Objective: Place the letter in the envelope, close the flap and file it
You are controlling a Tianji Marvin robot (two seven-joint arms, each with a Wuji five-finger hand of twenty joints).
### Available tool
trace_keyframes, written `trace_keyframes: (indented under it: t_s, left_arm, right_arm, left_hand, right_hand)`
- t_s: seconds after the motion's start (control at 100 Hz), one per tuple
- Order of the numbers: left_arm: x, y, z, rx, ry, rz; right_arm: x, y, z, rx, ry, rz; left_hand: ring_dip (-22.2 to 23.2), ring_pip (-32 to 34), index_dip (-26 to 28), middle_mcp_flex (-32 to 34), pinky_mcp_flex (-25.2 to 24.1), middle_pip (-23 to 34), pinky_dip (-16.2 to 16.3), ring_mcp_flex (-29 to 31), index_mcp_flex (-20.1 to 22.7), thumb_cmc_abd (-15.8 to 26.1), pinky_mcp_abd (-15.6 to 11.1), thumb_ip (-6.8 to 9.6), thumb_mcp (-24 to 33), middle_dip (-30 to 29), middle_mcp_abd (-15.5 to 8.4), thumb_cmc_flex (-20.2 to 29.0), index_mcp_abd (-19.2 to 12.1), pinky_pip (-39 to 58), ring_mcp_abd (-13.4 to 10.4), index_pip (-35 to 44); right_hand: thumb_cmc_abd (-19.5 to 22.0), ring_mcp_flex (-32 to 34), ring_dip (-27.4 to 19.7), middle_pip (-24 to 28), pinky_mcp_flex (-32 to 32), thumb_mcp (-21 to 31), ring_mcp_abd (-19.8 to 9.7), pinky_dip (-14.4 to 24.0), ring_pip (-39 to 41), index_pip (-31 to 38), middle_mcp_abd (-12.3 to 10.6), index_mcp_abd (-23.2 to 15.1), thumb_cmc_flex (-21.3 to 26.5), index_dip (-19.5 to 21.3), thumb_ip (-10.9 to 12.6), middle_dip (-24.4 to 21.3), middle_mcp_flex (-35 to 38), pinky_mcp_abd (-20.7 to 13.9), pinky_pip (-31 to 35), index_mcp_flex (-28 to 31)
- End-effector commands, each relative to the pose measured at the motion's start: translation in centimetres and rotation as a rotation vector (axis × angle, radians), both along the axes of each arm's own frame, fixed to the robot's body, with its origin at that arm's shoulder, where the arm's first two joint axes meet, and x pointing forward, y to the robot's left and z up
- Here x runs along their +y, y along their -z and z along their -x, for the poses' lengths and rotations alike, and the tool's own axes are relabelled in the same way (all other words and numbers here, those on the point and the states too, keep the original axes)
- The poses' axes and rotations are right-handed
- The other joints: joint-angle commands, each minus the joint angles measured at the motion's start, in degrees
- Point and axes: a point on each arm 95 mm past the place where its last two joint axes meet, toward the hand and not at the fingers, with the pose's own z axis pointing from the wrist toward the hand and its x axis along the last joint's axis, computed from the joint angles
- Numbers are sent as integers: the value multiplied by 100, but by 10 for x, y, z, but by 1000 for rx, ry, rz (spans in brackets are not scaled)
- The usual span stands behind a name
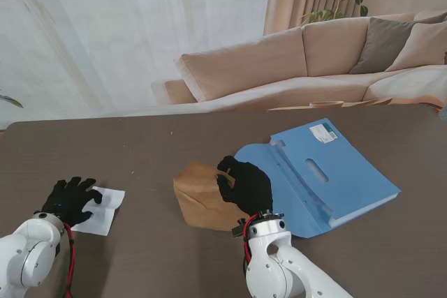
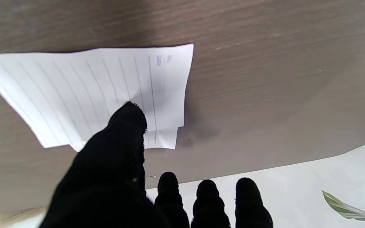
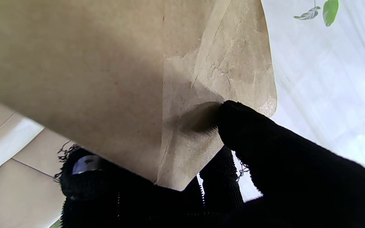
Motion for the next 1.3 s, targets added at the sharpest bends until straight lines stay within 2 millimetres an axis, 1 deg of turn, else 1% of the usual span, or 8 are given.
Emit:
trace_keyframes:
  t_s: [0.0, 0.16, 0.32, 0.38, 0.54, 0.82, 1.0, 1.29]
  left_arm:
    - [-4, 4, 3, 23, -5, 17]
    - [-5, 4, 3, 16, 2, 36]
    - [-5, 0, 7, 18, 6, 60]
    - [-5, -2, 9, 17, 10, 75]
    - [-4, -6, 12, 49, 39, 68]
    - [-6, 0, 10, 119, 30, 6]
    - [-7, 7, 8, 115, 21, 2]
    - [-8, 13, 6, 113, 17, 17]
  right_arm:
    - [3, 1, 1, 13, -12, -6]
    - [3, 1, 1, 11, -12, -7]
    - [4, 1, 1, 10, -14, -6]
    - [4, 1, 0, 9, -14, -5]
    - [4, 1, 0, 5, -13, 3]
    - [5, 1, 0, 4, -17, 2]
    - [5, 1, 0, 3, -16, 2]
    - [5, 2, 0, 4, -16, -1]
  left_hand:
    - [136, 33, 664, 15, -86, 107, 169, -30, -247, -179, -1, -121, 187, 103, -42, 28, 84, 21, -2, 625]
    - [269, 79, 2015, 103, -86, 320, 257, -32, -295, -326, -10, -201, 82, 219, -65, 386, 211, 51, 3, 1470]
    - [299, 62, 2154, 111, -92, 348, 270, -30, -807, -104, -13, -99, 73, 204, -196, 174, 340, 41, -27, 1351]
    - [248, 43, 1626, 68, -84, 224, 240, -27, -1133, -81, -14, -68, 192, 147, -221, -9, 492, 14, -34, 819]
    - [-202, -94, -1926, -19, -46, -168, -103, -15, -931, -159, 14, -102, -116, -278, -374, -266, 219, -151, -77, -2436]
    - [-650, -200, -2731, -104, 9, -438, -608, -27, -798, -155, -9, -99, -331, -790, -369, -340, 46, -357, -98, -2942]
    - [-482, -107, -1516, -111, -34, -326, -502, -27, 182, -197, 21, -101, -169, -561, -183, -242, 87, -157, -79, -1404]
    - [-88, -4, 1736, 15, -61, 26, -127, -24, -319, -262, 6, -187, -36, 101, -337, 286, 237, -67, -45, 1167]
  right_hand:
    - [26, -29, 92, 179, -16, 238, 53, 123, 173, 209, 48, -60, 159, 179, 227, 71, 54, -52, 552, -80]
    - [33, -38, 97, 192, -15, 240, 50, 130, 182, 213, 49, -60, 156, 196, 229, 80, 44, -51, 549, -85]
    - [24, -29, 103, 205, -15, 251, 46, 140, 196, 216, 41, -70, 145, 207, 238, 87, 50, -53, 553, -82]
    - [22, -31, 104, 209, -16, 259, 40, 144, 198, 217, 39, -69, 145, 210, 243, 88, 50, -55, 555, -82]
    - [33, -39, 107, 221, -16, 275, 39, 154, 206, 228, 35, -78, 140, 231, 252, 96, 42, -59, 555, -86]
    - [36, -37, 118, 256, -20, 298, 36, 171, 230, 250, 24, -78, 128, 273, 273, 116, 38, -57, 561, -86]
    - [33, -39, 122, 268, -22, 307, 33, 185, 240, 250, 24, -90, 125, 288, 281, 125, 38, -51, 563, -88]
    - [45, -41, 129, 282, -21, 307, 28, 205, 254, 254, 17, -92, 124, 306, 283, 137, 29, -62, 569, -94]
